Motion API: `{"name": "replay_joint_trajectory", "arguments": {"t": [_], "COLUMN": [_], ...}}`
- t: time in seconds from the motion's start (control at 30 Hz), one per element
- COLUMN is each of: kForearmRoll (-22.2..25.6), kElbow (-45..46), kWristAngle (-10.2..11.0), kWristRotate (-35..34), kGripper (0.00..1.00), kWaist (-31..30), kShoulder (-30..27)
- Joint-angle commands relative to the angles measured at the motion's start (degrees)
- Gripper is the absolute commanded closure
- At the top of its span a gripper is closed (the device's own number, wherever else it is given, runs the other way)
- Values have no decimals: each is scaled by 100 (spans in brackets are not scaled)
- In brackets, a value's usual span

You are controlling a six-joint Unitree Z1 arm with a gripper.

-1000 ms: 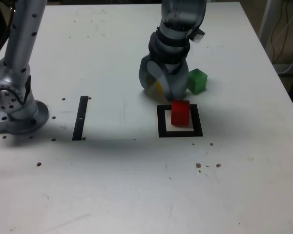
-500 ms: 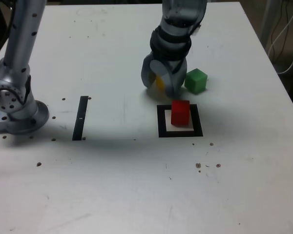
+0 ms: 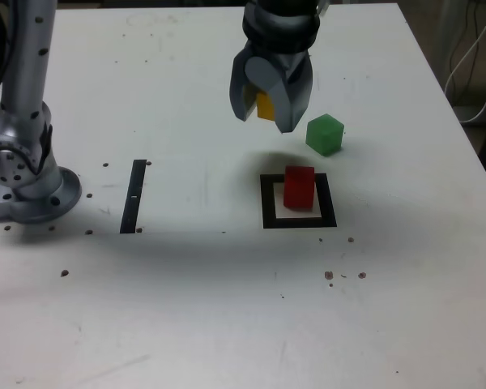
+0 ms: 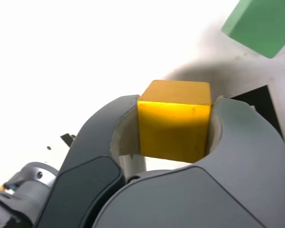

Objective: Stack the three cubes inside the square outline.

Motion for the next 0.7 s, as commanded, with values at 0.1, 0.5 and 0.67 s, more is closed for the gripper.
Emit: {"name": "replay_joint_trajectory", "arguments": {"t": [0.1, 0.5, 0.67], "kForearmRoll": [193, 203, 187], "kElbow": [-201, -374, -523], "kWristAngle": [-117, -330, -335], "kWristRotate": [-983, -2664, -2765], "kGripper": [89, 89, 89], "kWaist": [-575, -1494, -1582], "kShoulder": [-37, 234, 489]}}
